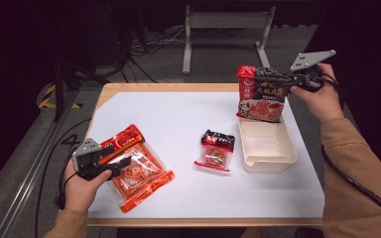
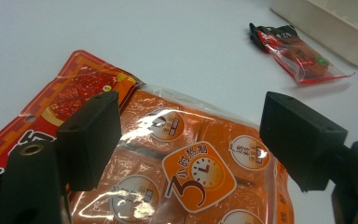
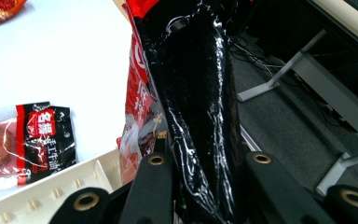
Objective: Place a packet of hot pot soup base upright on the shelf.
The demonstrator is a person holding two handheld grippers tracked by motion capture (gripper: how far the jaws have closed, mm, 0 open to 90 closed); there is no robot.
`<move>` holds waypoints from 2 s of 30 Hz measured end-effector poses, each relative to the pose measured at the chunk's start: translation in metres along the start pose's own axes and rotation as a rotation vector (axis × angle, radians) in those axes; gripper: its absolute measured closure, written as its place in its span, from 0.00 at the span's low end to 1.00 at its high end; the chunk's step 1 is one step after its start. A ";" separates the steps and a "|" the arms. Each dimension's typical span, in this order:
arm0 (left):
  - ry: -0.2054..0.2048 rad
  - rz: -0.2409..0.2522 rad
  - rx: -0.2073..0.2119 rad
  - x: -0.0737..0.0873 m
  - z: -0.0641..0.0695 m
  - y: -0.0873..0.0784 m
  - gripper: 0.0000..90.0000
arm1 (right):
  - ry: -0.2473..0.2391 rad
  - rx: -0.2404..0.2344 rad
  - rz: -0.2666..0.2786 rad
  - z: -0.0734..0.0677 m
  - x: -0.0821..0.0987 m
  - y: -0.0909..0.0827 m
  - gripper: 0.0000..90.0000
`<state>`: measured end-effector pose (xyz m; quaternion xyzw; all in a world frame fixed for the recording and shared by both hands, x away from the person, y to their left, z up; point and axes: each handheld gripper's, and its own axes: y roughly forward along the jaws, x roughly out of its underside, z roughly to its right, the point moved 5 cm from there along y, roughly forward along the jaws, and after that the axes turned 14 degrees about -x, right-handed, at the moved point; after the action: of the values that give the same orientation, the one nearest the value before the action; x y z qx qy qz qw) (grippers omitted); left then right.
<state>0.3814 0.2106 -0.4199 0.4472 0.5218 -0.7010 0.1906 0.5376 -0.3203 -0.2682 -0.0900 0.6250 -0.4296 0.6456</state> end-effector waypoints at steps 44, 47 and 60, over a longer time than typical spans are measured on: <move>-0.007 -0.002 0.014 -0.001 -0.002 0.002 0.24 | 0.114 -0.005 -0.021 -0.003 0.038 0.029 0.85; -0.007 -0.006 0.018 -0.001 -0.002 0.004 0.24 | 0.131 -0.005 -0.027 -0.003 0.044 0.027 0.85; 0.005 -0.008 0.037 -0.006 0.003 0.010 0.24 | 0.175 0.010 -0.057 -0.006 0.062 0.022 0.86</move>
<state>0.3905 0.2031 -0.4206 0.4502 0.5111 -0.7102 0.1782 0.5327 -0.3461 -0.3293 -0.0669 0.6740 -0.4572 0.5763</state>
